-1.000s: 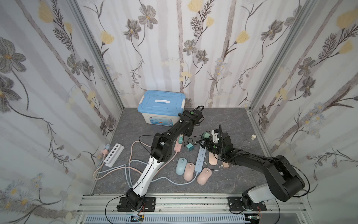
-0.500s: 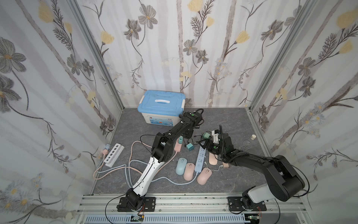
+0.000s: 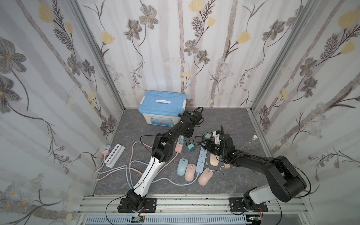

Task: Unplug the wireless mouse
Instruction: Remove the plug from the socket.

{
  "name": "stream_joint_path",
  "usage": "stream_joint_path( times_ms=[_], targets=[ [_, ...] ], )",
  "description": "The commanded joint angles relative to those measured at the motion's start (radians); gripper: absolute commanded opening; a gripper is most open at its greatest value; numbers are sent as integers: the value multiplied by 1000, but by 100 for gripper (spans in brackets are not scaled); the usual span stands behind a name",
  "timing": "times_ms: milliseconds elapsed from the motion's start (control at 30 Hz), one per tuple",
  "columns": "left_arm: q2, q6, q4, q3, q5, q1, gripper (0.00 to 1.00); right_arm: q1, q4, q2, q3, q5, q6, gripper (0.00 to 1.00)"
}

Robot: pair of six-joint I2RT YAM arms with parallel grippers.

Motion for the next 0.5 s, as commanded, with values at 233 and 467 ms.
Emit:
stream_joint_path(
  times_ms=[233, 467],
  targets=[
    [-21, 23, 3, -8, 1, -3, 15, 1, 61, 22, 3, -11, 4, 76],
    [-207, 63, 205, -225, 92, -27, 0, 1, 151, 49, 20, -38, -13, 76]
  ],
)
